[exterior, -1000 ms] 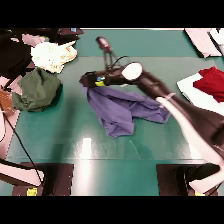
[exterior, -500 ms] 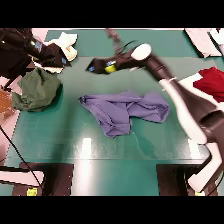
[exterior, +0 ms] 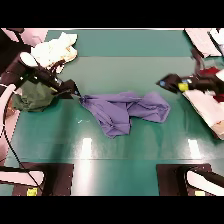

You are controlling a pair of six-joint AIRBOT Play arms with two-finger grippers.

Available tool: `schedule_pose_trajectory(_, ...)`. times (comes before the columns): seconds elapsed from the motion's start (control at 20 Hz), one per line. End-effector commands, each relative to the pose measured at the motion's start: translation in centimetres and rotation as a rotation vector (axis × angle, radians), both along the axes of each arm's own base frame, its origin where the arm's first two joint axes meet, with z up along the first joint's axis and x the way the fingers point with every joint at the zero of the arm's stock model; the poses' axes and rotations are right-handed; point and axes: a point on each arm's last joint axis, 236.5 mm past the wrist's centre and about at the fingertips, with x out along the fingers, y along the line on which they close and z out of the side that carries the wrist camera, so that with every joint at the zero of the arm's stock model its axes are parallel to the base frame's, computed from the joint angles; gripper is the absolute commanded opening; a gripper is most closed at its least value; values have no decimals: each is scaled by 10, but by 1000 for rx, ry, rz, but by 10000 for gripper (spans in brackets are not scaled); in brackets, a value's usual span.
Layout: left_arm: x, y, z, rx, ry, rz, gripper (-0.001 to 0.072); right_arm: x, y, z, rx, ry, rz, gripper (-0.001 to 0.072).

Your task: Fold the shirts.

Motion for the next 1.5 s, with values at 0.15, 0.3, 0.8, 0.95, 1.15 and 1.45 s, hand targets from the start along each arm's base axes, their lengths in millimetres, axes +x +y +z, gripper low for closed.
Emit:
schedule_pose_trajectory(0.15,36,9,-46,-4,-78,178,685,-60,-82,-23,47,0,-207,455)
schedule_pose_trajectory(0.3,48,-12,-57,-122,-34,242,683,-63,-97,-10,33,-36,-228,454)
schedule_pose_trajectory(0.8,32,-34,-79,-61,5,164,652,-50,-102,-19,42,-8,-228,448)
schedule_pose_trajectory(0.95,28,-41,-80,-55,10,147,131,-50,-101,-36,77,53,-217,448)
schedule_pose_trajectory(1.15,27,-42,-78,-60,12,144,30,-50,-102,-50,87,91,-213,448)
schedule_pose_trajectory(1.45,24,-43,-66,-65,-8,116,30,-62,-87,-121,169,285,-219,553)
